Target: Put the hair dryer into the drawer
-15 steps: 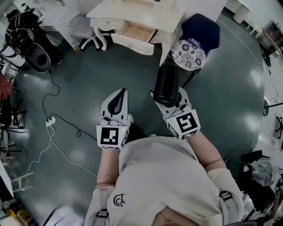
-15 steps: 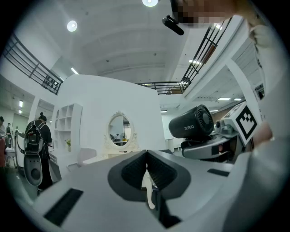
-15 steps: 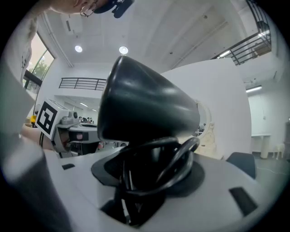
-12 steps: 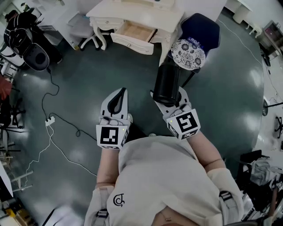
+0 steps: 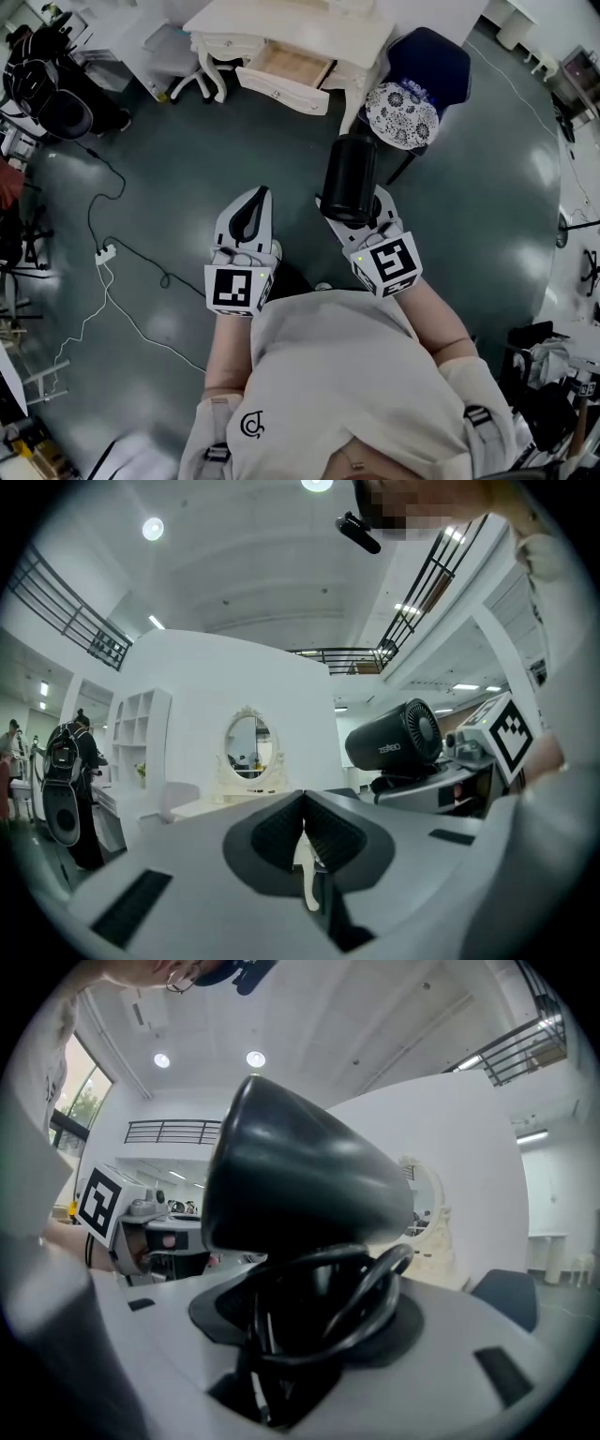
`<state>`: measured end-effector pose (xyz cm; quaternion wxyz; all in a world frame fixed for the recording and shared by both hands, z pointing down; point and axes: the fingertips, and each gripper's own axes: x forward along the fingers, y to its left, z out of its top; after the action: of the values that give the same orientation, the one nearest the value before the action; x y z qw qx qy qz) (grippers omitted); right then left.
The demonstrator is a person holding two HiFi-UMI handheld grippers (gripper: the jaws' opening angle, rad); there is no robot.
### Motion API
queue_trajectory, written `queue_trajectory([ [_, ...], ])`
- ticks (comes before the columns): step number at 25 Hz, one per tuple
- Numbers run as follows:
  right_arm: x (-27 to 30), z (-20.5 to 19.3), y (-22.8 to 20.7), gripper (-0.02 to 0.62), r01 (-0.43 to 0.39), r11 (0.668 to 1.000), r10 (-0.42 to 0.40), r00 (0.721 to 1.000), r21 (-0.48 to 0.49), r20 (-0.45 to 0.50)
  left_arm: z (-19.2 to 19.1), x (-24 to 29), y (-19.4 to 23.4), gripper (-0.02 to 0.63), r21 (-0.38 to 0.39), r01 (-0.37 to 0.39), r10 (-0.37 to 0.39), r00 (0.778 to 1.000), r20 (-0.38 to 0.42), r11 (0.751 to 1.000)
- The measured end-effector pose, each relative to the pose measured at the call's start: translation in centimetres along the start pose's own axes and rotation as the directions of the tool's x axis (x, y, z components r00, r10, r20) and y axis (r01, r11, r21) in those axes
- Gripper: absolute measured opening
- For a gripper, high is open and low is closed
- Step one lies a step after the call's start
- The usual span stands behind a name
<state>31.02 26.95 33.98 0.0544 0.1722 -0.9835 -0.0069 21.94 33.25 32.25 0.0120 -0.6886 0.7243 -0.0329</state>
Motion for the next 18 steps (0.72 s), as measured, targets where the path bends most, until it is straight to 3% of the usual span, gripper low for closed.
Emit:
queue_trajectory([
  [5,3.8,-0.4,-0.3,0.238,0.002,0.999,-0.001,1.000,0.051,-0.021,-0.4,1.4,3.3,0.014,0.001,0.001,-0.001,1.000,-0.012,1.000],
  [18,20.3,0.0,-0.4,0.239,0.100,0.992,-0.096,0.994,0.073,-0.060,-1.5,7.7,19.8,0.014,0.009,0.059,-0.059,0.998,-0.022,0.998],
])
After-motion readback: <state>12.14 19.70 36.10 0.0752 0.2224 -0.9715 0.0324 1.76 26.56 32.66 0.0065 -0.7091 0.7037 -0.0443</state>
